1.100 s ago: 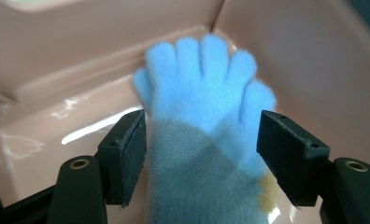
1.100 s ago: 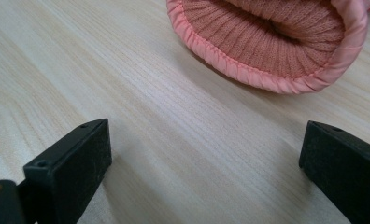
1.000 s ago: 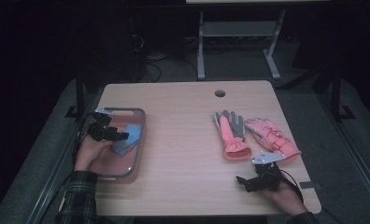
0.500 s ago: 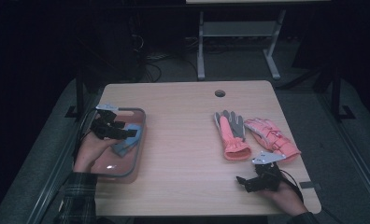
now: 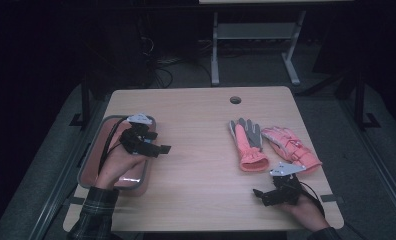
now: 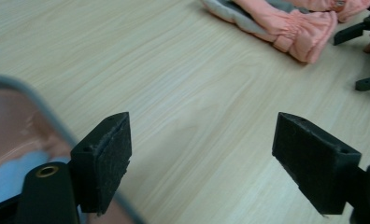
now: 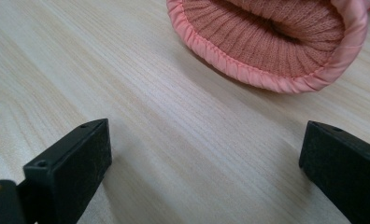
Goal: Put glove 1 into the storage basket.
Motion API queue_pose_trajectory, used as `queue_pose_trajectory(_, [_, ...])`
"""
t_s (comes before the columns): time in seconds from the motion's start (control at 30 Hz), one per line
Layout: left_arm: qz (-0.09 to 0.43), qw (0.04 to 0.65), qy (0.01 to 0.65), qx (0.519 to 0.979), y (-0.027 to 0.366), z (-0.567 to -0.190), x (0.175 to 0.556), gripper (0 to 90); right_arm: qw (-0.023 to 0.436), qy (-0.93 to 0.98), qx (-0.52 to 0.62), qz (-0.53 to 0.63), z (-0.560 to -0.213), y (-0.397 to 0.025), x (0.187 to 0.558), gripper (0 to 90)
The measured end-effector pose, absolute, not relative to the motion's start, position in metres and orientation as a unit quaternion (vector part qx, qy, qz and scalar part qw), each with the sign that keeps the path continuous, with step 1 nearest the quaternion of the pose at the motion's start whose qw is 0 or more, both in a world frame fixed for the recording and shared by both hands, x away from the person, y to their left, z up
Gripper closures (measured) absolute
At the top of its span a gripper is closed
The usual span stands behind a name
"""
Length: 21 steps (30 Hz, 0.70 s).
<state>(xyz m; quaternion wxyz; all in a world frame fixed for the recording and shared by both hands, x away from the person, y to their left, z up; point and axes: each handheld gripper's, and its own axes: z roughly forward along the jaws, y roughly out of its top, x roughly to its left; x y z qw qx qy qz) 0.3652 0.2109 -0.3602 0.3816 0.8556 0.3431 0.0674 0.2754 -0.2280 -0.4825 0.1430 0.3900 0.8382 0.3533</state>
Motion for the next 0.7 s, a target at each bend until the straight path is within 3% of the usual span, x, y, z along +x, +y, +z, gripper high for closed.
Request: queue_pose_trajectory(0.7, [0.05,0.365,0.284,0.885,0.146,-0.395,0.326,14.9,0.143,0.838,0.39,0.353,-0.482,-0.228,0.275,1.7])
